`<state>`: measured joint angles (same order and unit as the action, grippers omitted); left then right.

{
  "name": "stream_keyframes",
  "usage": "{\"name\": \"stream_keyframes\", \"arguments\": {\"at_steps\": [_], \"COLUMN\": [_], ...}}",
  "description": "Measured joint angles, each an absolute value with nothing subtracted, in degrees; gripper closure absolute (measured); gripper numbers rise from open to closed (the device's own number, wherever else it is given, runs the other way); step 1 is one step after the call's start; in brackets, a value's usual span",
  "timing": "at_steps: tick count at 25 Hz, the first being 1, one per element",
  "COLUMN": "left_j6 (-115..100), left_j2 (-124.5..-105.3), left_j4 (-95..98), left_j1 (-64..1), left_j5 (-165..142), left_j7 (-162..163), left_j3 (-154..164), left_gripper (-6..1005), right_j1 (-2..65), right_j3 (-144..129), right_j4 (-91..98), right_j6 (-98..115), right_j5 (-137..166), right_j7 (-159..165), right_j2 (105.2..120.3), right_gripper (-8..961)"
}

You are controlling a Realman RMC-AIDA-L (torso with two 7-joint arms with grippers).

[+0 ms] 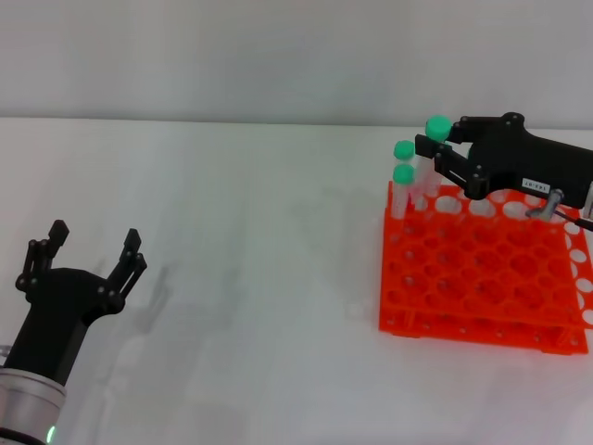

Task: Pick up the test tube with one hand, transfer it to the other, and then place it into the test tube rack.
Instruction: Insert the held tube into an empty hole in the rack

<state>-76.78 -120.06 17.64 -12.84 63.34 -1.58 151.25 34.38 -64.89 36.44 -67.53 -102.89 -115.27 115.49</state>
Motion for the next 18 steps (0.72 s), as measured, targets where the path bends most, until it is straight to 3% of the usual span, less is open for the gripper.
{"name": "stream_keyframes", "arguments": {"at_steps": [18], "left_j6": [-76.4], "left_j2": [-120.06], "left_j4": [17.9], "left_j1": [-13.3], "left_j5": [63.3], "left_j7": [-1.6], "left_j3": [151.4], "left_gripper": [99], "right_j1": [34.2], "right_j3": [-65.4], "right_j4": [35.9], "right_j6": [-61.8], "right_j5": [-101.0], "right_j7": [-112.9], "right_j2": [115.16], "right_gripper": [752]}}
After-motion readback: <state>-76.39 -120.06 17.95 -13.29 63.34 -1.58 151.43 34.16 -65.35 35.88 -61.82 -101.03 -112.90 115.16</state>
